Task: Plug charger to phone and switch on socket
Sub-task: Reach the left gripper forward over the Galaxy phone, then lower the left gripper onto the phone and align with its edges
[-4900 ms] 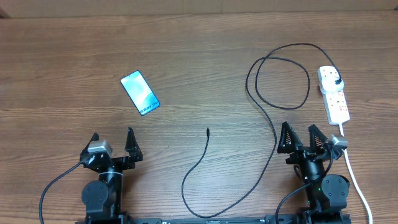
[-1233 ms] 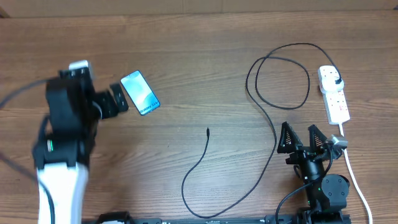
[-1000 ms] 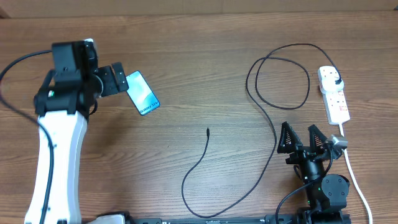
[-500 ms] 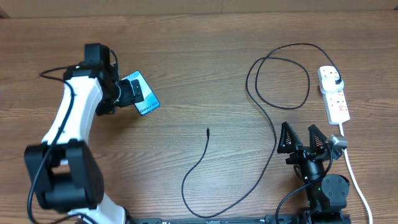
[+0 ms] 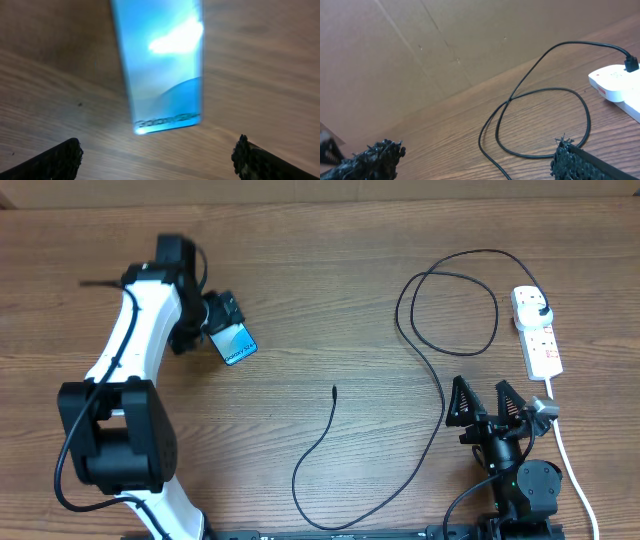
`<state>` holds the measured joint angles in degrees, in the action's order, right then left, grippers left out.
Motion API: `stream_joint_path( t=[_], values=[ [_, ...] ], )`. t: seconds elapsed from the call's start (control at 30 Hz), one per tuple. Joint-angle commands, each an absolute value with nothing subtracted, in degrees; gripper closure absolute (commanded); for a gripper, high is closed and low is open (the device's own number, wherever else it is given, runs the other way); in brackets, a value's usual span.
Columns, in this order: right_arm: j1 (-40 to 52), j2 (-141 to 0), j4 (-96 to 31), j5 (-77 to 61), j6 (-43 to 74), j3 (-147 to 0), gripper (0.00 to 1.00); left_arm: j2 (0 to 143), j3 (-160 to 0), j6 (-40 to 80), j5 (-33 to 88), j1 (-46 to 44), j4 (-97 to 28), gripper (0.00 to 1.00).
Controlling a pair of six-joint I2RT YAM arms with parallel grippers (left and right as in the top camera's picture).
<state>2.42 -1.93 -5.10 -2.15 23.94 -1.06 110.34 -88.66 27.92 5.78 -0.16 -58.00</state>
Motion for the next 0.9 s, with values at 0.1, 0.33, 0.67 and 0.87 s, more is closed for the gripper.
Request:
stream_joint_path(
  t=[0.1, 0.33, 0.67, 0.87],
  values=[
    [2.66, -1.80, -4.71, -2.20, 23.59, -0.49, 0.00, 115.33, -99.88, 33.47, 2.39, -2.26, -62.57, 0.00],
    [2.66, -1.80, -4.71, -2.20, 23.59, -0.49, 0.00, 118.89, -99.81, 34.35, 2.42, -2.02, -63.07, 0.00],
    [2.66, -1.80, -4.71, -2.20, 23.59, -0.49, 0.00, 123.98, -99.70, 34.30, 2.37, -2.02, -63.90, 0.00],
    [2.66, -1.80, -4.71, -2.20, 23.59, -0.49, 0.00, 124.40, -99.66, 34.30, 2.35, -2.02, -63.83, 0.00]
  ],
)
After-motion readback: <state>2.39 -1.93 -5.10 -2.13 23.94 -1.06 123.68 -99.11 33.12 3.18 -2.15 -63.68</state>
